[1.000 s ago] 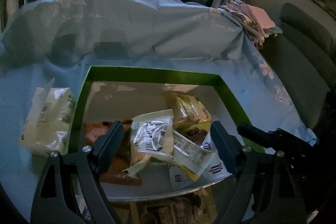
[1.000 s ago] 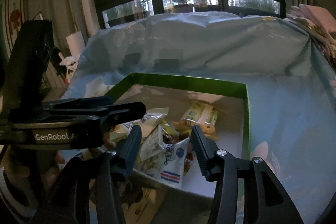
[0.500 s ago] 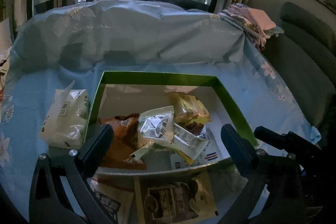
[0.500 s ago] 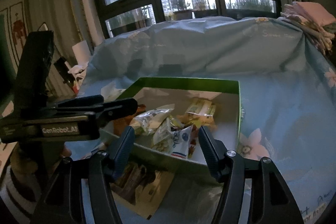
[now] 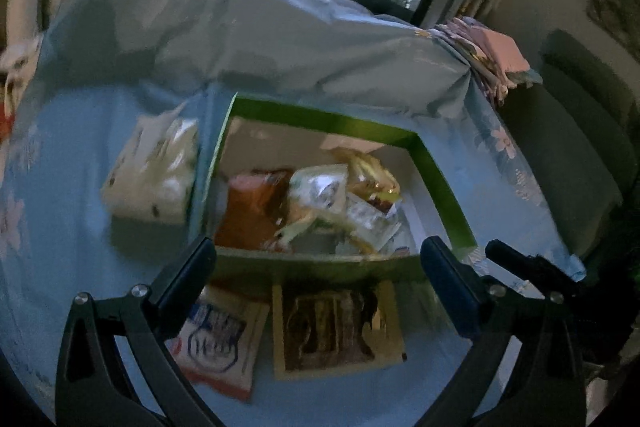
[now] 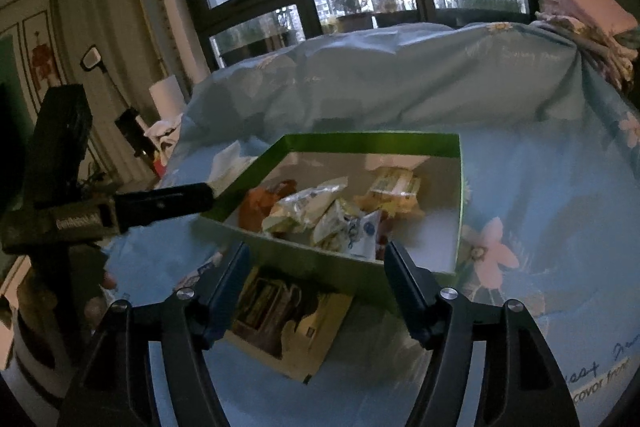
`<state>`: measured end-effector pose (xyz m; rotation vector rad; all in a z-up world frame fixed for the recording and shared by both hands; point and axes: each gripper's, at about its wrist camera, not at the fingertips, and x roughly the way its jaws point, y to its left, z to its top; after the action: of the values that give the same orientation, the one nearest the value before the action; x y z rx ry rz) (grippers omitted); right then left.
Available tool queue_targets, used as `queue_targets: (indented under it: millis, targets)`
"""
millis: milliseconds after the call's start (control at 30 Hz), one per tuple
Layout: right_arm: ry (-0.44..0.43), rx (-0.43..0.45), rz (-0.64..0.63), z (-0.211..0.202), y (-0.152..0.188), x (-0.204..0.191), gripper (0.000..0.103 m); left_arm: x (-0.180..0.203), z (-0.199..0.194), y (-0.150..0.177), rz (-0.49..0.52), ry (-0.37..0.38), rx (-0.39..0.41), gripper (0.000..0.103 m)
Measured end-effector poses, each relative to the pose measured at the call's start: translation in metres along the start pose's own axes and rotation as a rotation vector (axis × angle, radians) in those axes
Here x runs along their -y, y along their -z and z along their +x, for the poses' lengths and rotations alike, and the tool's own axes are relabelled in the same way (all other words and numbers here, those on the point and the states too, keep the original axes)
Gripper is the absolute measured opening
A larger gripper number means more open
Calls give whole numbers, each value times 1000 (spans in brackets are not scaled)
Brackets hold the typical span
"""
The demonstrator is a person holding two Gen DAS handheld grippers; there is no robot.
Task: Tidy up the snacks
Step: 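Move the left gripper back out of the box to the loose packets, then grasp the white blue-printed packet with the left gripper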
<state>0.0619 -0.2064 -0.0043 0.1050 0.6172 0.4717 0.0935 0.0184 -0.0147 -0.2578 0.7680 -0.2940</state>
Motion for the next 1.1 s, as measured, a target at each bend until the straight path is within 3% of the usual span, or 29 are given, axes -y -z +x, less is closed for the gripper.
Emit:
queue_targets:
  millis: [133, 333, 767, 1100]
  targets:
    - [-12, -23, 10, 1, 7, -3, 70, -26, -10, 13, -91, 24, -34, 103]
    - [-23, -62, 17, 2, 24, -7, 70, -47, -25, 41, -181, 148, -95, 103]
    - [-176, -187, 18, 34, 64, -47, 70, -85, -28, 65, -258, 67, -130, 103]
    - [-326, -262, -12, 73, 68, -93, 70, -97, -14, 64, -296, 98, -155, 101]
